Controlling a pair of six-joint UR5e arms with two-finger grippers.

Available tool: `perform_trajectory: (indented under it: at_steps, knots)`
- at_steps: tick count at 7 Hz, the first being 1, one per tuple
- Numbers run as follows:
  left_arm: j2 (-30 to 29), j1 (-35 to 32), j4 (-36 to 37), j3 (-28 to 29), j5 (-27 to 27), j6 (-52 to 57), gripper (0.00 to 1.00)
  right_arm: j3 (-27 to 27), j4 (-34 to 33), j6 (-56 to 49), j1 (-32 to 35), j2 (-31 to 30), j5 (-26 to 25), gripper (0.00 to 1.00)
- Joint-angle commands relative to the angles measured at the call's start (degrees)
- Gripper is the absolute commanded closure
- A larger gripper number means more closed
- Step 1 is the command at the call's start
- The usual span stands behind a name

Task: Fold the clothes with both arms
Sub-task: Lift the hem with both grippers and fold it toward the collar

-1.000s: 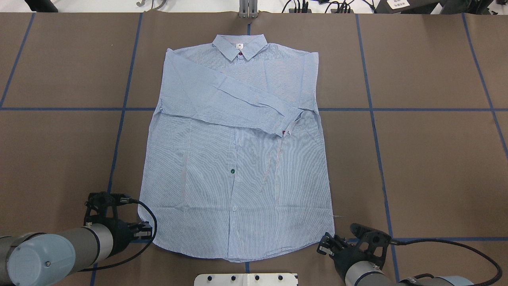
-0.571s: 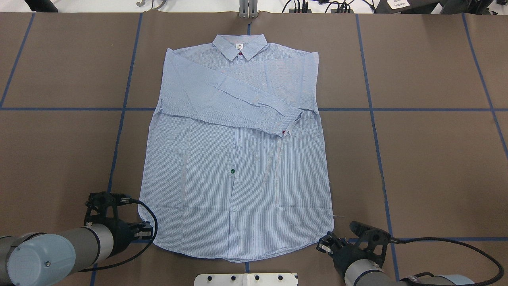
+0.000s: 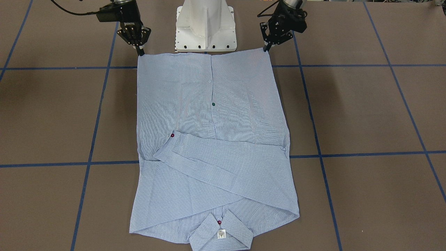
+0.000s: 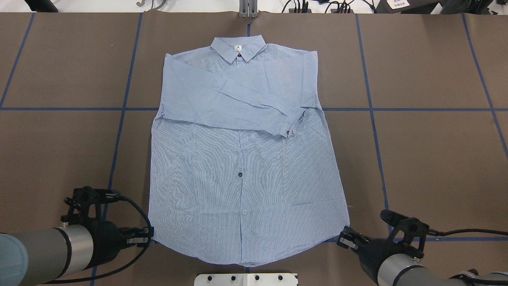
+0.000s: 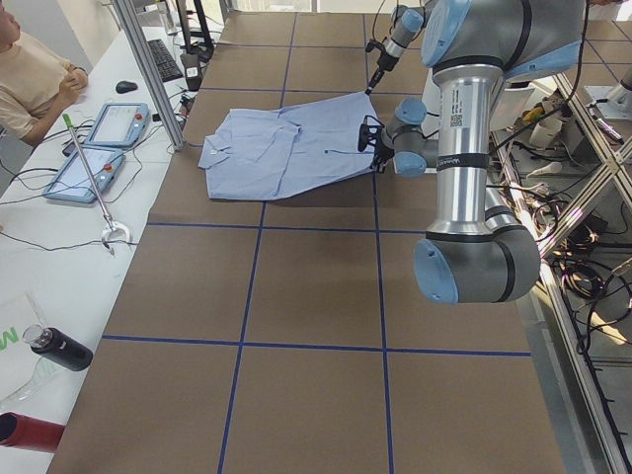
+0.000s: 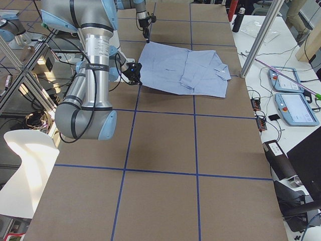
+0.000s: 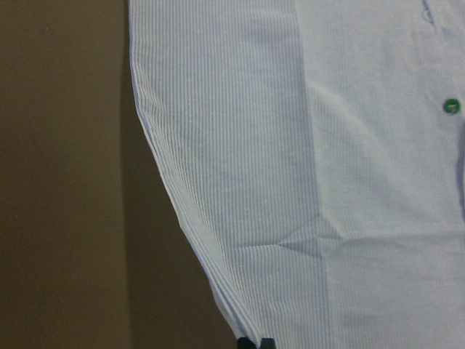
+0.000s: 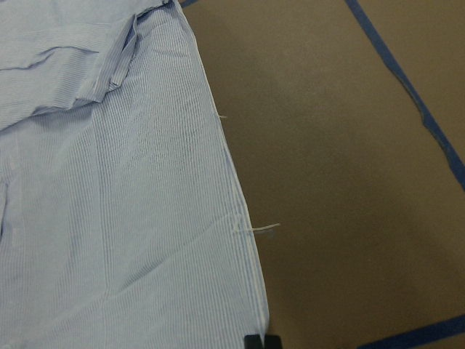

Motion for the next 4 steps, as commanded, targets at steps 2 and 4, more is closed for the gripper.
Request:
perform_trajectory:
  at_steps: [2,4]
  knots:
    - [-0.2,-1.4,16.1,-19.7,-11.2,-0.1,1.0,20.2,-19.1,0.1,-1.6,0.4,4.4,1.0]
    - [-4.7,-6.3,16.7,-13.1,-11.0,0.4,1.0,18.6,-22.7,-4.7,9.8,5.9,12.7,1.0]
